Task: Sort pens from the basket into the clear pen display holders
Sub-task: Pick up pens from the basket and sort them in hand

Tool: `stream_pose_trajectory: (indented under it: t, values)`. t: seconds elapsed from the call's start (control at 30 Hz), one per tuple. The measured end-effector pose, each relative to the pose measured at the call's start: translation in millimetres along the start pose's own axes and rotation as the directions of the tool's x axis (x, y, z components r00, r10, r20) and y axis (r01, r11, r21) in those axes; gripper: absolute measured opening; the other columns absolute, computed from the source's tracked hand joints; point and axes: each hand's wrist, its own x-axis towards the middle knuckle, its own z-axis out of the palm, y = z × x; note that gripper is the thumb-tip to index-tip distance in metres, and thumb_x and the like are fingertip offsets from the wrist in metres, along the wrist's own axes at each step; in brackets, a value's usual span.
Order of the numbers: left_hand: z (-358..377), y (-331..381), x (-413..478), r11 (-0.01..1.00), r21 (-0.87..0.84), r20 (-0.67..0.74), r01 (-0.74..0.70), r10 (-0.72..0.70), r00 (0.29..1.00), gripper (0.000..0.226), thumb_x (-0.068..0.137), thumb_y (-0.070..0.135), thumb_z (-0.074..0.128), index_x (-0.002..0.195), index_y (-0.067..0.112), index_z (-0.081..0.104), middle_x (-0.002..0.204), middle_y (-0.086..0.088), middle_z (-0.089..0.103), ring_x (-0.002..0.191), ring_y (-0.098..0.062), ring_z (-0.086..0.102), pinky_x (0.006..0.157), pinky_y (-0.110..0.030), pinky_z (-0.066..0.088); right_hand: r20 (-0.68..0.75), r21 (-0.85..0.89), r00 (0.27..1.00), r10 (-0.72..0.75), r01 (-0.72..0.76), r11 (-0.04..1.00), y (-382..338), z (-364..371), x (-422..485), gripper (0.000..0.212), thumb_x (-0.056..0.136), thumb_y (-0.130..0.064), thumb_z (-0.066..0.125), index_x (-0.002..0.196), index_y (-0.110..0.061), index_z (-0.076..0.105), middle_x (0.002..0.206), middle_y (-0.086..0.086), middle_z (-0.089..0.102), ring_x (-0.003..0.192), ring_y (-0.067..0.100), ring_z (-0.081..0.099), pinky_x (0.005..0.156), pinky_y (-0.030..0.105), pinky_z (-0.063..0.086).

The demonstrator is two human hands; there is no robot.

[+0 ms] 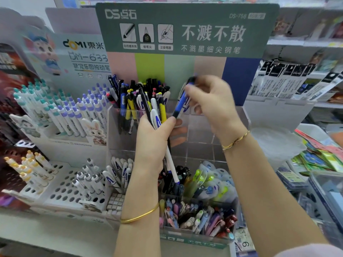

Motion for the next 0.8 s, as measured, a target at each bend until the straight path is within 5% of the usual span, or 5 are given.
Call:
stream_pose_trajectory:
  t: [0.1, 0.2, 0.4, 0.63, 0.8]
  values:
    - [-6.0, 0.1, 0.5, 0.999, 0.041, -0.019, -0.005, 0.005, 1.000, 0.022, 0.095, 0.006, 0.056, 0.115, 0.000, 0.049, 0.089, -0.009, 0.070, 0.070, -0.017, 0.072, 0.052, -0.026, 0.055, -0.311, 0.019, 0.945, -0.103, 0.115, 0.993, -4.6, -6.3, 14.3, 0.010, 0.090, -0.003, 0.056, 0.089, -0.014, 0.055, 0.079, 0.004, 0.059, 0.062, 0.015, 0.058, 0.046, 0.018, 0.044]
    - [-9.0, -0.2, 0.5, 0.996, 0.082, -0.022, -0.021, 0.023, 0.999, 0.015, 0.094, 0.007, 0.058, 0.105, 0.004, 0.049, 0.073, 0.000, 0.066, 0.050, -0.008, 0.056, 0.043, -0.021, 0.044, -0.391, -0.101, 0.892, -0.225, 0.202, 0.974, -1.9, -2.4, 19.7, 0.011, 0.089, -0.009, 0.055, 0.096, -0.017, 0.055, 0.088, 0.003, 0.062, 0.079, 0.024, 0.063, 0.065, 0.041, 0.055]
    - [-8.1, -2.3, 2.8, 0.997, 0.070, -0.016, -0.011, 0.012, 1.000, 0.013, 0.095, 0.009, 0.057, 0.101, 0.005, 0.046, 0.064, 0.003, 0.055, 0.049, -0.008, 0.048, 0.042, -0.021, 0.040, -0.188, -0.316, 0.928, -0.321, 0.252, 0.915, 8.6, 21.6, 18.7, 0.030, 0.085, 0.004, 0.060, 0.113, -0.003, 0.053, 0.089, -0.007, 0.056, 0.082, 0.011, 0.054, 0.075, 0.013, 0.043]
    - [-7.0, 1.4, 0.4, 1.000, 0.004, 0.012, 0.027, -0.027, 1.000, 0.012, 0.096, 0.002, 0.051, 0.103, 0.006, 0.043, 0.076, -0.004, 0.051, 0.051, -0.007, 0.048, 0.043, -0.021, 0.041, 0.026, -0.727, 0.936, -0.350, 0.258, 0.636, 24.8, 33.2, 24.8, 0.023, 0.090, -0.003, 0.054, 0.110, -0.002, 0.066, 0.107, 0.018, 0.061, 0.096, 0.036, 0.058, 0.084, 0.037, 0.044]
    - [-8.4, 0.8, -0.2, 0.999, 0.039, 0.040, 0.035, -0.036, 0.999, 0.010, 0.096, 0.006, 0.055, 0.098, 0.012, 0.047, 0.078, -0.001, 0.052, 0.060, -0.008, 0.054, 0.047, -0.021, 0.044, -0.174, -0.407, 0.915, -0.364, 0.270, 0.873, 16.4, 17.0, 8.8, 0.019, 0.086, 0.002, 0.053, 0.095, -0.011, 0.063, 0.088, 0.005, 0.064, 0.078, 0.022, 0.064, 0.074, 0.036, 0.053]
